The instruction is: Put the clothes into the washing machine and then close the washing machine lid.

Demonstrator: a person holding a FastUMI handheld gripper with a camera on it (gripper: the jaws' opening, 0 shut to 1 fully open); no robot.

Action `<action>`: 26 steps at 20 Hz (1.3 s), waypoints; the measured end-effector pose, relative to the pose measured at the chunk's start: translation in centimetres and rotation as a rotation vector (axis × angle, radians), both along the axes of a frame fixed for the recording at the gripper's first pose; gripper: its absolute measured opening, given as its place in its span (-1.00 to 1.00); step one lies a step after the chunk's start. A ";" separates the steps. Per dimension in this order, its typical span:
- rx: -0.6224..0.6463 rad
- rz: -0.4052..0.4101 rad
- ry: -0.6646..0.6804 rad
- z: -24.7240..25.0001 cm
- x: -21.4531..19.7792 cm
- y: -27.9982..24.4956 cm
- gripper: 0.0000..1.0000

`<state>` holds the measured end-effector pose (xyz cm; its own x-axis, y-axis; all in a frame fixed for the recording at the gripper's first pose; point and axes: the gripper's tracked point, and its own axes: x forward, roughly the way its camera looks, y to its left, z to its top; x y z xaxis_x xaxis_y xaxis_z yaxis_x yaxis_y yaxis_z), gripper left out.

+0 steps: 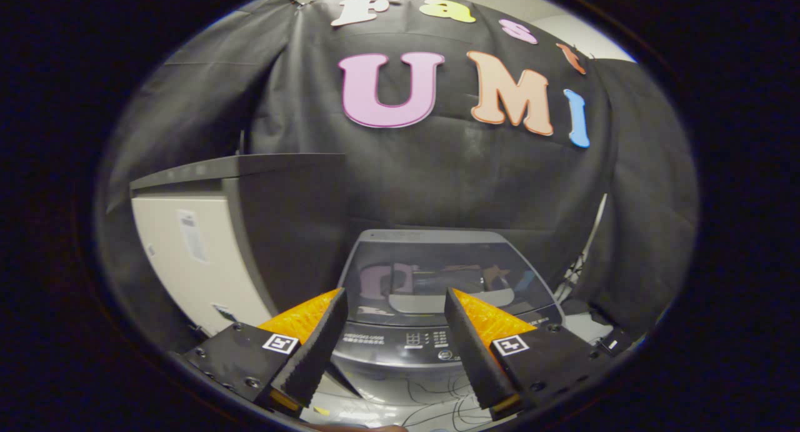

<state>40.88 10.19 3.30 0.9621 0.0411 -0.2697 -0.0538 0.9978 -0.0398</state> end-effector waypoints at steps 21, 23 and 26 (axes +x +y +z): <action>0.161 0.041 -0.298 8.2 -9.5 -4.4 0.92; 0.166 0.041 -0.283 7.8 -9.7 -4.7 0.92; 0.154 0.044 -0.273 7.4 -10.1 -5.0 0.93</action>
